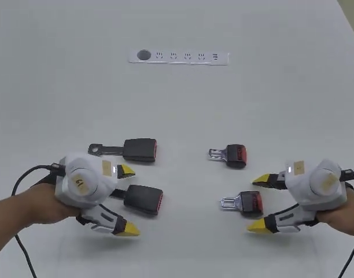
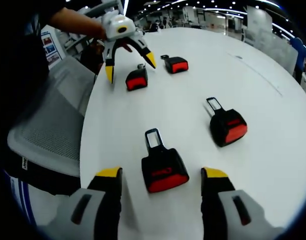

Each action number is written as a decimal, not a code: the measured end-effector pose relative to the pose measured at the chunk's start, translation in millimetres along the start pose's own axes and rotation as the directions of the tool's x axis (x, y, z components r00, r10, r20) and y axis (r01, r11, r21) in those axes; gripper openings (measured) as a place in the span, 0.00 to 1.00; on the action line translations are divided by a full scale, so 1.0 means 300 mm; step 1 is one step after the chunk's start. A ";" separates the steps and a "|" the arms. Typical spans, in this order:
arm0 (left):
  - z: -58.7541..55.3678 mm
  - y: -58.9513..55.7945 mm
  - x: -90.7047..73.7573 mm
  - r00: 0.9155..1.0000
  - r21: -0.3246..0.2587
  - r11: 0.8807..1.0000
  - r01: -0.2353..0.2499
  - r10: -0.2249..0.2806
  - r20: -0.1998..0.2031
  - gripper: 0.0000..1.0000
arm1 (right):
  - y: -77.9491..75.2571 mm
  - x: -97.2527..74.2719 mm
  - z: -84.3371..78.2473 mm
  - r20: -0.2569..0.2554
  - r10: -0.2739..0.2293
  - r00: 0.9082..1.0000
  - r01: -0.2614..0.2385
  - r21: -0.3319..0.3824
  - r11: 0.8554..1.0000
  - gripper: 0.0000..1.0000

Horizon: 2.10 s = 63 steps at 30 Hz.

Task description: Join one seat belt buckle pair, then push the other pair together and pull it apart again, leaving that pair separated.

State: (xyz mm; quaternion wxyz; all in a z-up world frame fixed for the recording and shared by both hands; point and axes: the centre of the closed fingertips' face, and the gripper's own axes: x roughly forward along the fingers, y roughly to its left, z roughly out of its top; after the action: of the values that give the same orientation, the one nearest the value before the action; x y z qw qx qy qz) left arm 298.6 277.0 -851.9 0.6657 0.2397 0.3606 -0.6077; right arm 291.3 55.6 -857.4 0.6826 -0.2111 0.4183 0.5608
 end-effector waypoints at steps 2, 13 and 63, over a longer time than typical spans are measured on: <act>-0.001 0.002 0.007 1.000 0.021 1.000 0.006 -0.006 -0.002 0.73 | 0.000 0.000 -0.004 -0.010 0.007 1.000 -0.007 -0.015 1.000 0.63; -0.015 0.036 0.020 1.000 0.135 0.991 -0.014 0.016 -0.018 0.56 | 0.001 0.008 -0.005 -0.057 0.039 0.998 -0.046 -0.137 0.990 0.52; -0.013 0.041 0.017 0.996 0.156 0.988 -0.025 0.037 -0.075 0.35 | 0.036 0.065 0.075 -0.049 0.066 0.997 -0.075 -0.204 0.976 0.35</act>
State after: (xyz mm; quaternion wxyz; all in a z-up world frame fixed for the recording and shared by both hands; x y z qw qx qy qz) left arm 310.0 278.6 -859.8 0.6399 0.3197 0.3344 -0.6137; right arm 289.0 87.1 -858.6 0.6279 -0.2773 0.3795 0.6203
